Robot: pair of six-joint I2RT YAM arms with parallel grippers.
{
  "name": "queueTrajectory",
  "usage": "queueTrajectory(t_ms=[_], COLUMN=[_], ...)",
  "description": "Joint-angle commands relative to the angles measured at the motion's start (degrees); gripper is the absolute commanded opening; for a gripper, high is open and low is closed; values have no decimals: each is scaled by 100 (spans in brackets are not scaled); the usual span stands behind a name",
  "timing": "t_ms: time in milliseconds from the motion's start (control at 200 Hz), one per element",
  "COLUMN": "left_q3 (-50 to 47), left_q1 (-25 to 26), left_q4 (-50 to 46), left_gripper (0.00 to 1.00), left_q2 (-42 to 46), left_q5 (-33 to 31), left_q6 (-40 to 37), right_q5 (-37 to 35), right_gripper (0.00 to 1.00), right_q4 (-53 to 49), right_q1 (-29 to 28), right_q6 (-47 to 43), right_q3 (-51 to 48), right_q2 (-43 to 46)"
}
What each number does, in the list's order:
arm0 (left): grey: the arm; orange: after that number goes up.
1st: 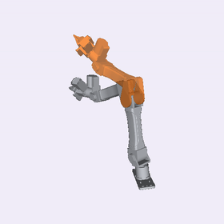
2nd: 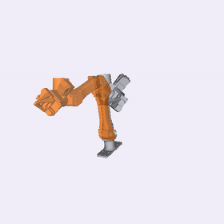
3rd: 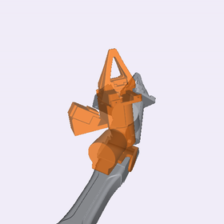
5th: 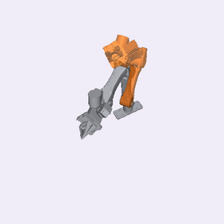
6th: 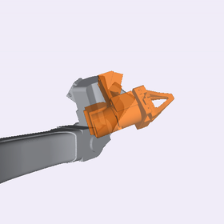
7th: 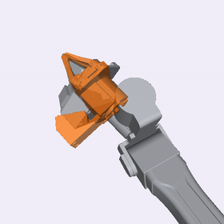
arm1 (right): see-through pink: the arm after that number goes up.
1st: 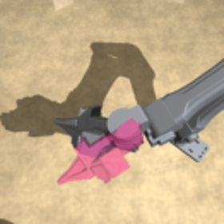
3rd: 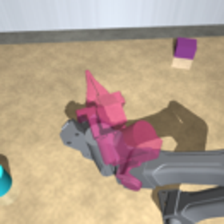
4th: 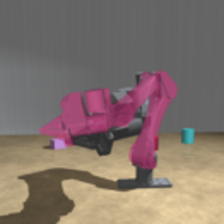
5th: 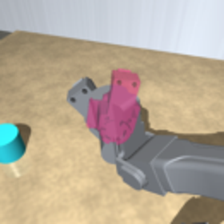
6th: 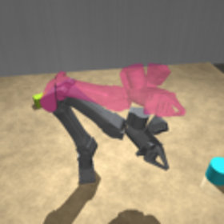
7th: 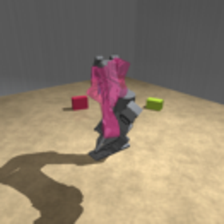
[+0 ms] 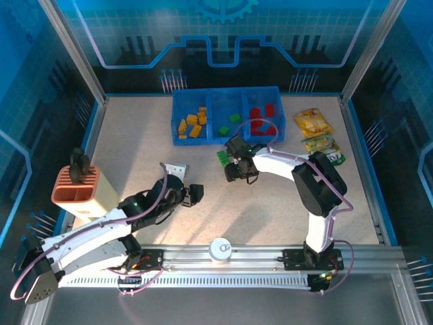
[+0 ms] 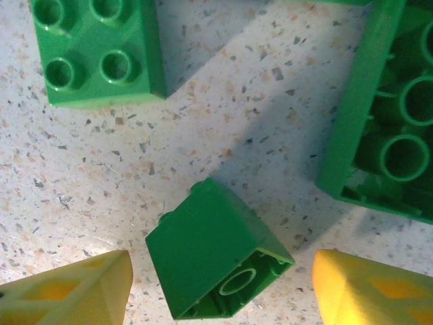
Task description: Sort the legos into containers by color
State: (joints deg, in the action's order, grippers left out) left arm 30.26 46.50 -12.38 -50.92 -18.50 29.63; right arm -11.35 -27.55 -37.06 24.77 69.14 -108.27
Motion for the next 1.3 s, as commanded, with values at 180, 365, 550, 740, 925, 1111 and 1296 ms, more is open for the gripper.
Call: queueTrajectory(t_ms=[180, 365, 550, 740, 925, 1111, 1296], left_q3=[-115, -186, -184, -268, -310, -345, -372], left_q1=[61, 79, 110, 124, 123, 131, 140], left_q4=[-104, -164, -246, -302, -271, -247, -290], left_gripper=[68, 68, 68, 68, 68, 68, 65], left_q2=[64, 125, 189, 323, 295, 291, 344], left_q5=[-175, -225, -268, -340, -321, -330, -329], left_q6=[96, 148, 175, 237, 237, 237, 269], right_q5=[183, 138, 78, 149, 169, 45, -104], right_gripper=[59, 46, 40, 35, 32, 31, 30], right_q4=[-49, -11, -80, -112, -187, -301, -439], right_q1=[-235, -360, -502, -566, -609, -608, -601], right_q6=[55, 89, 57, 21, -46, -135, -244], right_q3=[52, -26, 55, 154, 257, 442, 756], right_q2=[-196, -72, -8, 102, 284, 394, 400])
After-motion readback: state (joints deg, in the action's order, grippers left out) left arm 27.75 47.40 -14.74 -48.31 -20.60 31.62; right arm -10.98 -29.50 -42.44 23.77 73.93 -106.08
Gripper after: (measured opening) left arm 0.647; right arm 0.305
